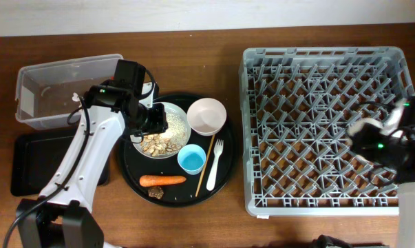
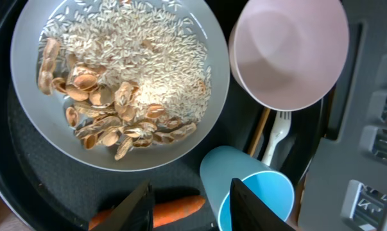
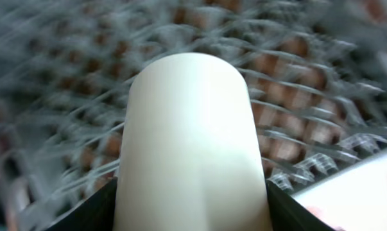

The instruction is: Sort waste into correct bins and load items into the dishwasher rack

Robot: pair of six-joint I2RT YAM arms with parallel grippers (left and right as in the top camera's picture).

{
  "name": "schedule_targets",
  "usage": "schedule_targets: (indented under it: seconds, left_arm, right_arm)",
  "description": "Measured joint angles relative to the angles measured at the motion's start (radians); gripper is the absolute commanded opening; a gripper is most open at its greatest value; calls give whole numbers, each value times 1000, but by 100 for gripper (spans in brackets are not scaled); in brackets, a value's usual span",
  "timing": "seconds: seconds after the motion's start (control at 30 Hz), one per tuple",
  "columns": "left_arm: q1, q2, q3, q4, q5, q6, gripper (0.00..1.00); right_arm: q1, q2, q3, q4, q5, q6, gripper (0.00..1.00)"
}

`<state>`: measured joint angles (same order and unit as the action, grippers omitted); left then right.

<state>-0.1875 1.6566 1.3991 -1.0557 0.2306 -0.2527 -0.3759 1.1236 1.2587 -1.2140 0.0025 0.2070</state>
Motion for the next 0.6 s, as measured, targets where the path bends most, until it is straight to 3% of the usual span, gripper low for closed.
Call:
schedule_targets:
  seconds: [0.13, 0.27, 0.33, 0.37, 0.4, 0.6]
  left_arm:
    - [0, 0, 0, -7, -5, 0, 38]
    - [0, 0, 0, -8, -8, 3, 37]
    - [0, 0, 0, -8, -8, 3, 37]
    - [0, 0, 0, -10, -8, 3, 38]
    - [0, 0, 0, -14, -8, 3, 41]
    - [0, 0, 0, -48, -8, 7, 48]
  right_arm:
    - [-293, 134, 6, -32, 42, 3, 26]
    - [-355, 322, 8, -42, 47, 3, 46]
    - [-355, 393, 8, -3, 46, 3, 62]
    - [-355, 426, 8, 22, 46, 8, 94]
    - [-355, 441, 8, 28, 39, 5, 98]
    - [-341, 397, 43, -16, -155, -5, 99]
